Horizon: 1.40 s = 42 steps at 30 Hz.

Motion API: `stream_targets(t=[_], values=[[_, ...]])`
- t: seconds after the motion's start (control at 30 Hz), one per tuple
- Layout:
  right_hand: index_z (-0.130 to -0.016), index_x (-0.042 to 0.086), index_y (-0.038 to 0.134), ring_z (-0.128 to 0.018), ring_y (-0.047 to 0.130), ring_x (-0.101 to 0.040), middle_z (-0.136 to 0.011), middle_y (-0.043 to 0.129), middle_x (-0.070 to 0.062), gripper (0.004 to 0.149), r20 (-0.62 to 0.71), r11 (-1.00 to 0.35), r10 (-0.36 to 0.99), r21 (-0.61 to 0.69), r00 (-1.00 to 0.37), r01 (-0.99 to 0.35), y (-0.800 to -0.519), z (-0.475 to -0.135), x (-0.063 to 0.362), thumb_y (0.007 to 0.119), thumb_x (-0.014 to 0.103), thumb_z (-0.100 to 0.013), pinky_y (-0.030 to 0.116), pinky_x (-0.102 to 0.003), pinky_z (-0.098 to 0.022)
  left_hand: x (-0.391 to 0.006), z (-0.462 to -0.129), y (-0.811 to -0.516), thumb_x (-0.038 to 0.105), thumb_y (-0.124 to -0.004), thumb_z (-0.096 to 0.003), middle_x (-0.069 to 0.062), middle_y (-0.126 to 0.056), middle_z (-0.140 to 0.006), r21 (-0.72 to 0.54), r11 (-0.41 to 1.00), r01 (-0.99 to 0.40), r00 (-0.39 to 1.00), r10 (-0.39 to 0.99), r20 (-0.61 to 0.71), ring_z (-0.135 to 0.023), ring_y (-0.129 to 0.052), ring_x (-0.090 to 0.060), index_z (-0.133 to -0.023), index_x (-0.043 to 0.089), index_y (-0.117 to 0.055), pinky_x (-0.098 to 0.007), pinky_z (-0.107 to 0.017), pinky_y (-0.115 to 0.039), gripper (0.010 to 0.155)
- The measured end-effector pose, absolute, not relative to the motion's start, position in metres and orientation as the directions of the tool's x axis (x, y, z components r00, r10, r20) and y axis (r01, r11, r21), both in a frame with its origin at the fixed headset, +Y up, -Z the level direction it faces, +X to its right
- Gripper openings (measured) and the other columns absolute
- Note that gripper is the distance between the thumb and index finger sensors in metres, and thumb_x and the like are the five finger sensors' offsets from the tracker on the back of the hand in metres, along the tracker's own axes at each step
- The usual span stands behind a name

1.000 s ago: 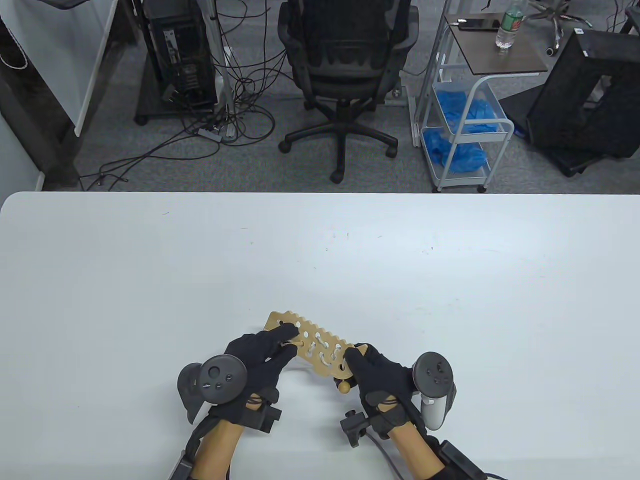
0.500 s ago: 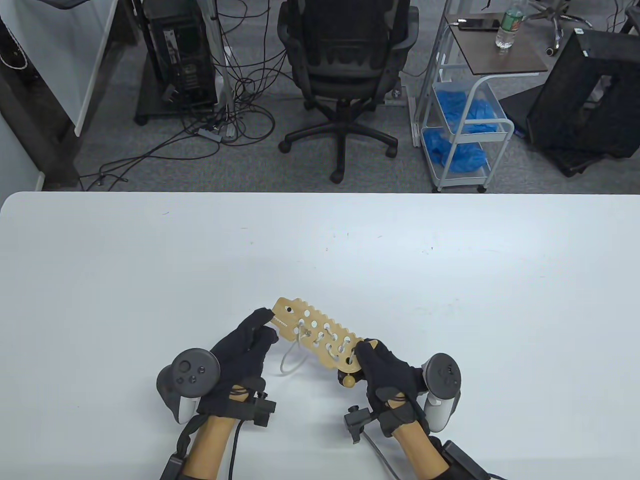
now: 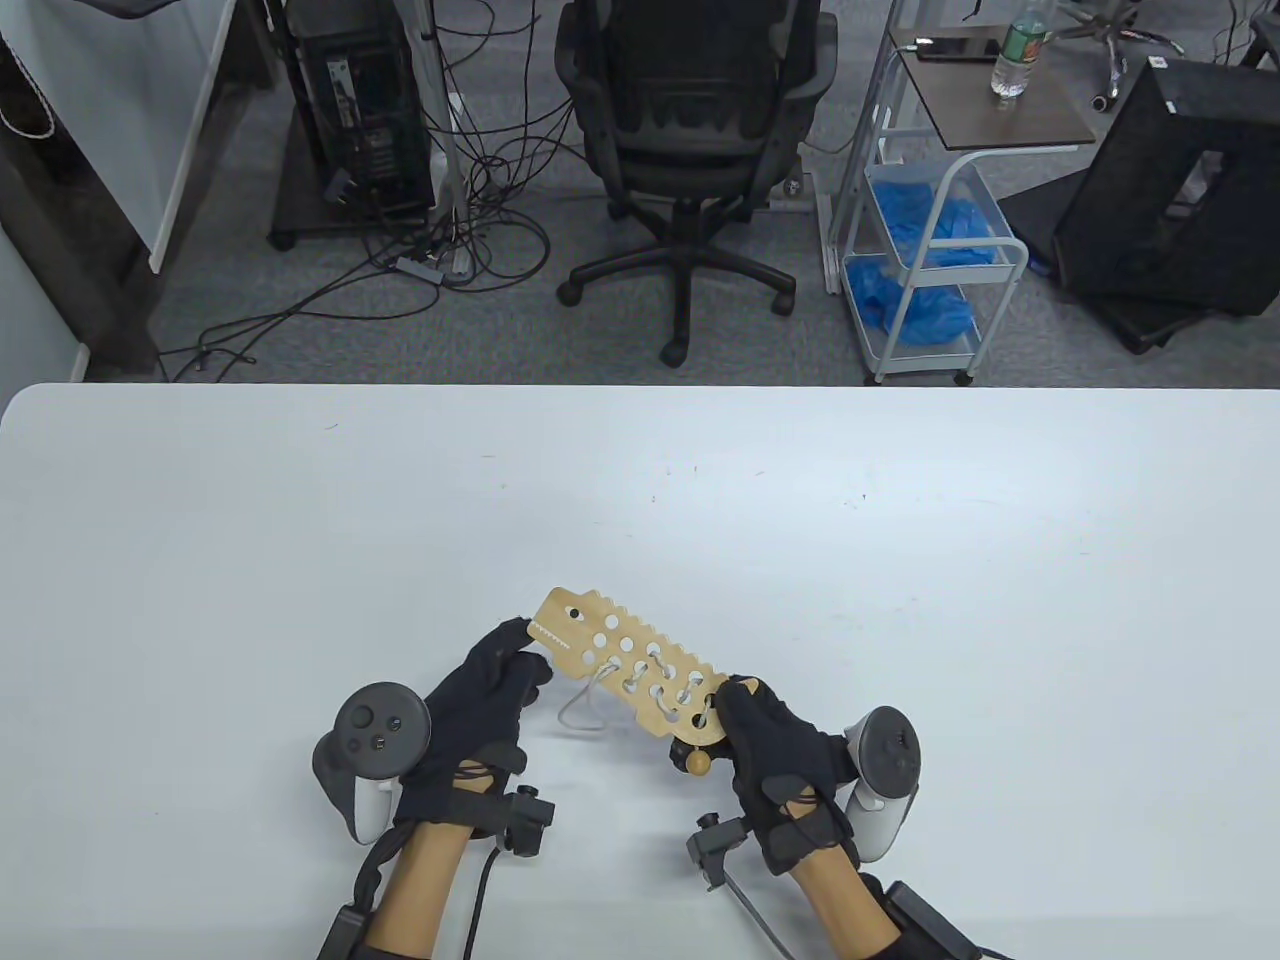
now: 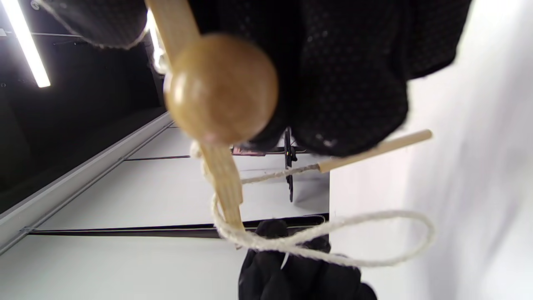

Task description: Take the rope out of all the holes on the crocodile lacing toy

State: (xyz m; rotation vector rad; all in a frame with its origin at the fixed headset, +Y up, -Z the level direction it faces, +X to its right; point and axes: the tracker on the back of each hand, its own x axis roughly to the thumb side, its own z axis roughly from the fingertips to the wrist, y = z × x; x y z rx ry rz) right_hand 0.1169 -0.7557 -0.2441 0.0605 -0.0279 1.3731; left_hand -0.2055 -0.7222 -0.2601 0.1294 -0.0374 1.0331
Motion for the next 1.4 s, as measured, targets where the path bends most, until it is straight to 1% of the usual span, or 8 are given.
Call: stream_targets(t=[0.27,0.57,0.6,0.63,0.7,0.73,0.93,1.4], values=[[-0.072,0.002,0.081,-0.037,0.102,-0.039,-0.049,0.098,-0.02,0.05,0.077,0.234,0.967,0.123,0.245,-0.964,-0.753,-0.243,0.107,0.075,0.044,-0.044,0.074,-0.064,-0.044,-0.19,-0.266,-0.73,0.042,-0.078,-0.0497,-0.004,-0.092,-0.095,-0.181,0.485,-0.856,0.463,0.874,0.149,-0.079,-0.092,-0.025,-0.104,0.033,-0.074,-0.065,-0.067,-0.066,0.055],[-0.072,0.003,0.082,-0.037,0.102,-0.039,-0.05,0.099,-0.019,0.05,0.104,0.237,0.961,0.169,0.257,-0.957,-0.749,-0.242,0.102,0.075,0.044,-0.044,0.074,-0.064,-0.045,-0.177,-0.265,-0.73,0.037,-0.077,-0.0504,-0.002,-0.095,-0.092,-0.286,0.473,-0.834,0.426,0.879,0.213,-0.08,-0.093,-0.026,-0.098,0.036,-0.082,-0.066,-0.067,-0.066,0.048],[-0.072,0.003,0.082,-0.037,0.102,-0.039,-0.05,0.099,-0.019,0.05,0.106,0.239,0.96,0.167,0.258,-0.957,-0.749,-0.242,0.103,0.075,0.044,-0.044,0.074,-0.064,-0.045,-0.177,-0.265,-0.73,0.029,-0.08,-0.0502,-0.002,-0.095,-0.093,-0.293,0.482,-0.826,0.434,0.875,0.215,-0.081,-0.092,-0.026,-0.098,0.036,-0.081,-0.066,-0.068,-0.065,0.048],[-0.072,0.003,0.081,-0.038,0.102,-0.039,-0.05,0.098,-0.019,0.05,0.106,0.242,0.959,0.165,0.262,-0.956,-0.749,-0.243,0.104,0.075,0.044,-0.044,0.074,-0.064,-0.045,-0.176,-0.265,-0.731,0.037,-0.076,-0.0506,-0.002,-0.094,-0.093,-0.301,0.49,-0.818,0.443,0.871,0.214,-0.082,-0.092,-0.026,-0.098,0.036,-0.082,-0.066,-0.068,-0.065,0.047],[-0.072,0.003,0.081,-0.038,0.102,-0.039,-0.05,0.098,-0.019,0.05,0.106,0.248,0.958,0.16,0.266,-0.956,-0.749,-0.243,0.104,0.075,0.044,-0.044,0.074,-0.064,-0.045,-0.175,-0.266,-0.731,0.03,-0.08,-0.0502,-0.003,-0.092,-0.096,-0.323,0.494,-0.807,0.448,0.869,0.21,-0.085,-0.089,-0.027,-0.098,0.037,-0.081,-0.067,-0.069,-0.063,0.049],[-0.072,0.003,0.081,-0.038,0.102,-0.039,-0.05,0.098,-0.019,0.05,0.106,0.25,0.958,0.159,0.268,-0.955,-0.749,-0.243,0.104,0.075,0.044,-0.044,0.074,-0.064,-0.045,-0.175,-0.265,-0.732,0.037,-0.077,-0.0504,-0.003,-0.091,-0.097,-0.331,0.496,-0.803,0.45,0.868,0.208,-0.087,-0.087,-0.028,-0.099,0.037,-0.081,-0.068,-0.069,-0.062,0.049],[-0.072,0.003,0.081,-0.038,0.102,-0.039,-0.05,0.098,-0.019,0.05,0.108,0.254,0.956,0.157,0.272,-0.954,-0.749,-0.243,0.105,0.075,0.044,-0.044,0.074,-0.064,-0.046,-0.17,-0.266,-0.736,0.037,-0.084,-0.0483,-0.004,-0.085,-0.104,-0.418,0.507,-0.754,0.471,0.86,0.195,-0.094,-0.081,-0.031,-0.102,0.038,-0.077,-0.07,-0.071,-0.058,0.054],[-0.072,0.002,0.081,-0.037,0.102,-0.039,-0.05,0.098,-0.019,0.05,0.069,0.222,0.972,0.061,0.226,-0.973,-0.754,-0.246,0.118,0.075,0.044,-0.044,0.074,-0.064,-0.045,-0.181,-0.265,-0.729,0.036,-0.083,-0.0484,-0.002,-0.091,-0.097,-0.275,0.552,-0.787,0.522,0.834,0.18,-0.089,-0.085,-0.027,-0.095,0.039,-0.084,-0.068,-0.07,-0.061,0.047]])
